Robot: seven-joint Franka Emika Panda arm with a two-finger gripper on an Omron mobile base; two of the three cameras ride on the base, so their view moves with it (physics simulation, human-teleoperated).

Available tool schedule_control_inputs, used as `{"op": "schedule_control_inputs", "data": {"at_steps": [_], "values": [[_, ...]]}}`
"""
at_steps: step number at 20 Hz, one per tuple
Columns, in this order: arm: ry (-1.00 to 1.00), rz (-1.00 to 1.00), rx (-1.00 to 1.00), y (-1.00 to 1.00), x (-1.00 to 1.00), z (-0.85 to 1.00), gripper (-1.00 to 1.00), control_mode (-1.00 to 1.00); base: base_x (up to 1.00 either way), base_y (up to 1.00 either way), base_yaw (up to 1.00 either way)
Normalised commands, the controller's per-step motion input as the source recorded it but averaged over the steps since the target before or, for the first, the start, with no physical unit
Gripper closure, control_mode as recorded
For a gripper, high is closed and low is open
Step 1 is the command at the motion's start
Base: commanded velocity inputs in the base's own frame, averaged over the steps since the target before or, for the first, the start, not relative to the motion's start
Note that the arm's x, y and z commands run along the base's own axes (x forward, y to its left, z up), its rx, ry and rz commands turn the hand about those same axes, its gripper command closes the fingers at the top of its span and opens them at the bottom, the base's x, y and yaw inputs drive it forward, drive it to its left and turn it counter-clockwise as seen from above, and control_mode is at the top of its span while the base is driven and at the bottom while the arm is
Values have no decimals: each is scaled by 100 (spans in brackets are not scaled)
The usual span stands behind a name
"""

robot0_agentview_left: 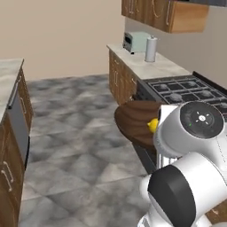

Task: Pick the lemon from the cabinet and place it in the bowl. Then pick the bowl and place it in the sink. Then turn on the sink facuet.

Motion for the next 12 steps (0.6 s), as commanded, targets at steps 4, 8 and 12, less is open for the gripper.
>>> {"op": "schedule_control_inputs", "data": {"at_steps": [4, 8, 12], "values": [[0, 0, 0, 0, 0, 0, 100, 100, 100, 0, 46], [0, 0, 0, 0, 0, 0, 100, 100, 100, 0, 50], [0, 0, 0, 0, 0, 0, 100, 100, 100, 0, 53]]}}
